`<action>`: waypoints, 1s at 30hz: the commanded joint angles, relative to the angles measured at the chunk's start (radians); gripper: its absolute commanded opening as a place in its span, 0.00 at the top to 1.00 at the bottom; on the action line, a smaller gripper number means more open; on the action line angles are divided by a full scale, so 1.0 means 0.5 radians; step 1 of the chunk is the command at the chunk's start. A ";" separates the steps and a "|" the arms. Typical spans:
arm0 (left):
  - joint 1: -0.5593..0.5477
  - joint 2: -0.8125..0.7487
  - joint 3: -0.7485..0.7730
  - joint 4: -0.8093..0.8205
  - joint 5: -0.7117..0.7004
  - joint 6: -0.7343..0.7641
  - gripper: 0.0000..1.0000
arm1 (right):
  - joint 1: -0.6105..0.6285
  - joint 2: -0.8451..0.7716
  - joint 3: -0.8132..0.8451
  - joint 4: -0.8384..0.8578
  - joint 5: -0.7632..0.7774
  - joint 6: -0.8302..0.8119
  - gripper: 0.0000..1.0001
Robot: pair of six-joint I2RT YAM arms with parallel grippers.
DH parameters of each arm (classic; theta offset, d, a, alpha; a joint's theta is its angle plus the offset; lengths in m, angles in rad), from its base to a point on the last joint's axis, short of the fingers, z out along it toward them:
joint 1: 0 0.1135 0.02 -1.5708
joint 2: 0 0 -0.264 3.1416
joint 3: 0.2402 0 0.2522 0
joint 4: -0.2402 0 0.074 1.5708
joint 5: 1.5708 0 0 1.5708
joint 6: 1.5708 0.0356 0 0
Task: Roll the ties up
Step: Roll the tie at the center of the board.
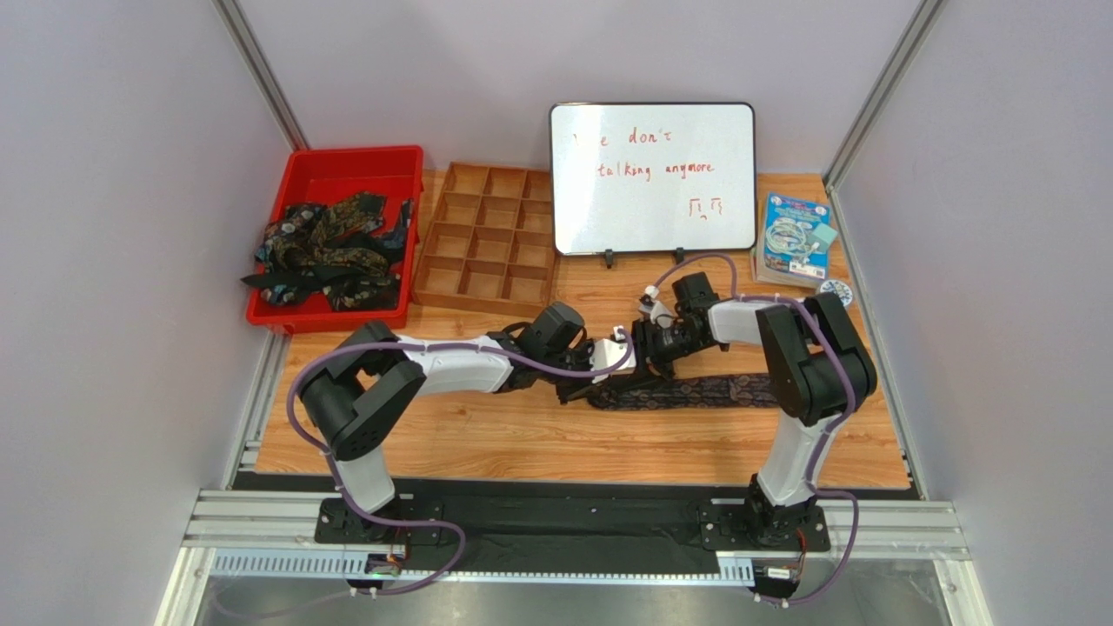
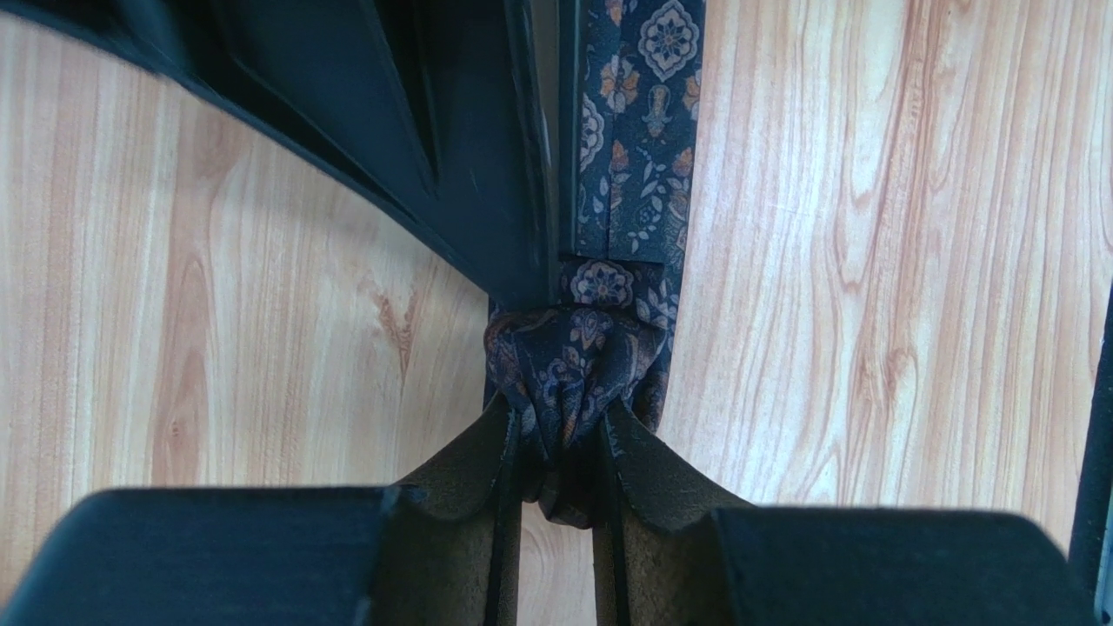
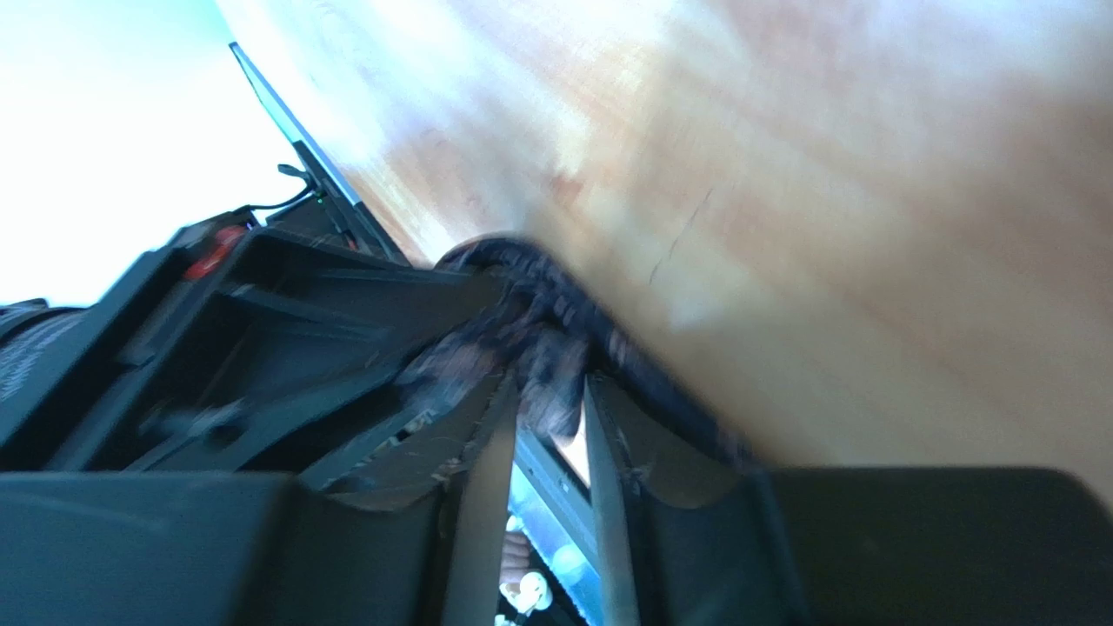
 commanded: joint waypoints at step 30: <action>-0.114 0.136 0.229 -0.452 -0.287 0.012 0.77 | 0.076 -0.005 0.012 0.065 0.031 0.133 0.99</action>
